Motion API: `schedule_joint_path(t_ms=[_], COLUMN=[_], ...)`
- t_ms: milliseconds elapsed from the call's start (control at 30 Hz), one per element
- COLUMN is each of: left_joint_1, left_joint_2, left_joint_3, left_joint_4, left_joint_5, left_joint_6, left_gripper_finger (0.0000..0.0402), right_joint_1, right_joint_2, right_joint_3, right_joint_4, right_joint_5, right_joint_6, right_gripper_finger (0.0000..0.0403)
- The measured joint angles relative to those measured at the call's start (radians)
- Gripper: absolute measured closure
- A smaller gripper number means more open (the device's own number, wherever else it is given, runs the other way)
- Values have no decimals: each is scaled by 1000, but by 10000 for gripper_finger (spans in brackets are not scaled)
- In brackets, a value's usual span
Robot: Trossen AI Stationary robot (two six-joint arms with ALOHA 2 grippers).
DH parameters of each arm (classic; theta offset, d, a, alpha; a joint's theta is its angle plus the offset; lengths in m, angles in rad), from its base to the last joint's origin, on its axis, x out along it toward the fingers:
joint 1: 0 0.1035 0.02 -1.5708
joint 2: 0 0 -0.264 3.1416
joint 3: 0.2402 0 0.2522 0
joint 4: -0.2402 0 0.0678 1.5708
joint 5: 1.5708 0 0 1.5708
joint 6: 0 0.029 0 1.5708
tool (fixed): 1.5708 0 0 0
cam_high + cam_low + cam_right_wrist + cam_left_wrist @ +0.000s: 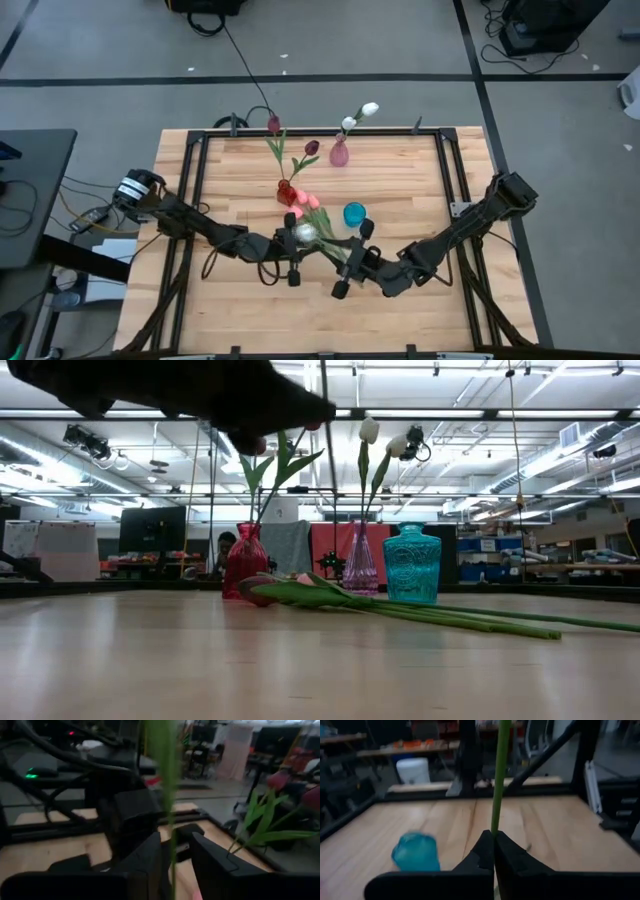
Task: Sort flowers into vase by color
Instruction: Put the white tulip into the pink vase
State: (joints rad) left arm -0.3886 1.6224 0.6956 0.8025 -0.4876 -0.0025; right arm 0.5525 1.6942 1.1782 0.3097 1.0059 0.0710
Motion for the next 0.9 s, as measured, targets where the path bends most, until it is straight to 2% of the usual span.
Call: schedule_joint_path(t_ms=[167, 267, 533, 633, 733, 900], left_joint_1=[3, 3, 3, 3, 2, 0], left_joint_2=[-37, -52, -77, -77, -77, -77], left_joint_3=[0, 0, 25, 65, 70, 70], left_joint_4=[-140, -195, -380, -479, -488, -490], left_joint_5=[-1, -1, -20, -43, -54, -56], left_joint_6=[-31, -52, -113, -143, -153, -148], left_gripper_finger=[400, 401, 401, 401, 401, 401], right_joint_1=[-37, -57, -67, -69, -72, -72], right_joint_2=[-35, -38, -29, -28, -28, -28], right_joint_3=[0, 0, 0, 0, 0, 0], right_joint_4=[-185, -235, -244, -245, -249, -259], right_joint_5=[-103, -112, -132, -171, -239, -181], right_joint_6=[153, 184, 188, 189, 192, 191], right_gripper_finger=[277, 277, 277, 276, 277, 278])
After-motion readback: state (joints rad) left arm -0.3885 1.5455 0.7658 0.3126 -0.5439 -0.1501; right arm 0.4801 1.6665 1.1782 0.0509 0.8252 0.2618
